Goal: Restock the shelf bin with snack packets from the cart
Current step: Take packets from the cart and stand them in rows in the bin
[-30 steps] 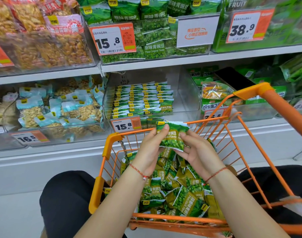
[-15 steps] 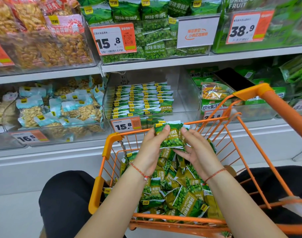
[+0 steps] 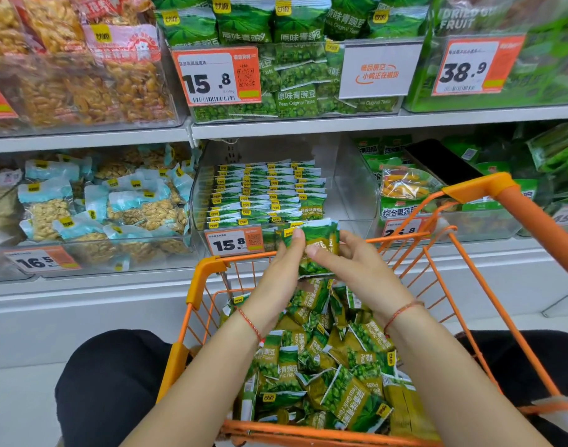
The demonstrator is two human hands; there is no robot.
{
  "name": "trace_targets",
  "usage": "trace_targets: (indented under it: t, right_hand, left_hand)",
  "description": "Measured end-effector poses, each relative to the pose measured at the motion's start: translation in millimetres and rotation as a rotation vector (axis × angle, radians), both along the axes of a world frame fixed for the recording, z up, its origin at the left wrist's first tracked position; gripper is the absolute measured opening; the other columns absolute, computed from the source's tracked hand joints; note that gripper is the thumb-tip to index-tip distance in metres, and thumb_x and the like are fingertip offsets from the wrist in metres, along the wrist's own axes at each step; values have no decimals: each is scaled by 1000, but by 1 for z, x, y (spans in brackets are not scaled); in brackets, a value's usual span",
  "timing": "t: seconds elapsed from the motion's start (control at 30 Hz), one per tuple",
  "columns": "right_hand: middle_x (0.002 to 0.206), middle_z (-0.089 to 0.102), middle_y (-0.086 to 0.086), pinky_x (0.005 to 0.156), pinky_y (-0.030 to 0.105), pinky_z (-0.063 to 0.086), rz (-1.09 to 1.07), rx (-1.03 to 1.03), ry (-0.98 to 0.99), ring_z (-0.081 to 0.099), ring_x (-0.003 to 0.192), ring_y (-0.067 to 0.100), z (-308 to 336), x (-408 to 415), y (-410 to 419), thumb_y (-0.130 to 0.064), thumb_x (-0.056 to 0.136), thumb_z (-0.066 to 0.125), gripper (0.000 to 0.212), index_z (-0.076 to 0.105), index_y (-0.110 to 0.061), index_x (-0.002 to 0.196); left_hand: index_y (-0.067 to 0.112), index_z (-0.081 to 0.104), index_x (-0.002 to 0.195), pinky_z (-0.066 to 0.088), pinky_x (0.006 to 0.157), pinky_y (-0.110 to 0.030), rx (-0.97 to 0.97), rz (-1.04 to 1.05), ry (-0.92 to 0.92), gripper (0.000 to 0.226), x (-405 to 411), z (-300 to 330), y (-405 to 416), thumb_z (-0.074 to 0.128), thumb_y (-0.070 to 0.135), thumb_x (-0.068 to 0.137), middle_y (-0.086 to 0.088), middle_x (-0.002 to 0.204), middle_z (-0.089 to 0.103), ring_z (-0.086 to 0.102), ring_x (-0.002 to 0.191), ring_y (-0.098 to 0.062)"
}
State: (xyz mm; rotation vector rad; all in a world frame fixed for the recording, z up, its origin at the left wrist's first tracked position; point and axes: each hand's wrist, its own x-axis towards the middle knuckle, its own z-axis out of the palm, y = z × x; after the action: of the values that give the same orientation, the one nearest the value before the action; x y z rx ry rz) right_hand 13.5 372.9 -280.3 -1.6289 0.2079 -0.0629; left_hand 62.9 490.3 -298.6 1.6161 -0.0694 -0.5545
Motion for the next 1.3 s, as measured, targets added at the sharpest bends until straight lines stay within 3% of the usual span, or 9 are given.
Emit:
trace_targets:
  t: [0.07,0.13,0.3,0.4,0.53,0.7,0.87,1.07,1.3]
  right_hand:
    - [92,70,-15,80,9,48,60,-24,31,64,83,-9,9,15,-6,-22,85,68,14,59,-25,95]
    - [75,64,-24,61,0,43,116,-35,92,61,75,-15,17,33,-12,-21,84,70,17,54,-27,88]
    - [83,58,-4,55,14,42,93,-60,250,58,75,8,21,79,-25,-17,78,74,37,47,-16,102]
    - [72,44,-4,42,12,33,-77,-65,206,42,57,5,21,105,-43,-12,79,73,49,37,-16,112]
    - [57,45,-4,40,16,31,-238,-54,188,40,37,1,17,135,-71,-5,78,72,27,47,-9,89]
    - [107,59,13,68,29,47,-140,-446,356,59,87,23,-20,160,-85,-13,65,82,88,36,3,138]
    - [112,58,14,80,31,44,24,-528,506,56,105,29,-30,182,-87,1,71,77,59,49,-7,122]
    - [137,49,13,89,36,51,18,-470,567,51,120,31,-46,199,-88,2,70,78,82,37,-5,141]
    - [112,52,16,77,30,39,-60,-737,648,49,97,28,-47,199,-80,-4,80,72,48,47,0,120]
  left_hand:
    - [21,17,152,38,91,-28,18,27,-12,83,11,3,-1,31,72,88,2,157,21,49,125,-10]
    - [22,15,153,38,105,-48,90,50,-60,74,23,4,-3,25,64,93,0,158,18,29,141,-23]
    - [30,58,121,45,74,-33,-61,-26,-64,53,55,9,4,21,59,97,-4,128,61,56,107,-24]
    - [27,37,143,30,112,-42,15,-23,-170,55,75,11,20,18,53,98,3,149,38,37,134,-17]
    - [17,34,146,19,113,-35,537,67,-665,65,97,-6,48,19,59,98,-2,149,36,28,138,-18]
    - [16,18,151,3,118,-42,1034,-201,-733,87,113,-36,52,-1,71,86,-3,156,22,10,146,-22]
    - [20,10,152,-5,119,-41,1072,-284,-687,84,115,-32,52,0,67,84,0,159,11,0,147,-20]
    - [20,14,151,-1,119,-42,1123,-230,-780,90,113,-42,52,-4,71,79,-1,158,18,6,146,-22]
    - [21,17,151,2,118,-41,1113,-187,-827,99,114,-47,51,-14,72,71,0,156,22,12,144,-22]
